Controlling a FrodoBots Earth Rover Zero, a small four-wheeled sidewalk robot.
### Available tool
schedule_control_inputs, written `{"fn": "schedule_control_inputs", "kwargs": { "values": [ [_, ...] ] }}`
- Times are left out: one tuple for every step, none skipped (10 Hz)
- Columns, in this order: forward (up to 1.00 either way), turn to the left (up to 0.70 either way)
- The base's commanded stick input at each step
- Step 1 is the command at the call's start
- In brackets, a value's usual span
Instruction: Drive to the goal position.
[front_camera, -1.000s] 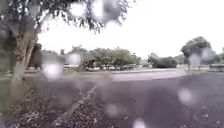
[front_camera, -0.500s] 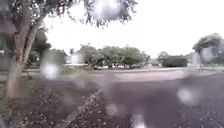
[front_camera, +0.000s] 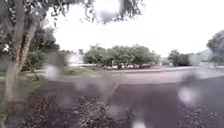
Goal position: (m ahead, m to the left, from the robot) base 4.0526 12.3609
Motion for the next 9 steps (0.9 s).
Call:
{"fn": "schedule_control_inputs", "kwargs": {
  "values": [
    [0.7,0.0],
    [0.7,0.0],
    [0.7,0.0],
    [0.7,0.0],
    [0.7,0.0],
    [0.7,0.0],
    [0.7,0.15],
    [0.7,0.35],
    [0.7,0.35]
  ]
}}
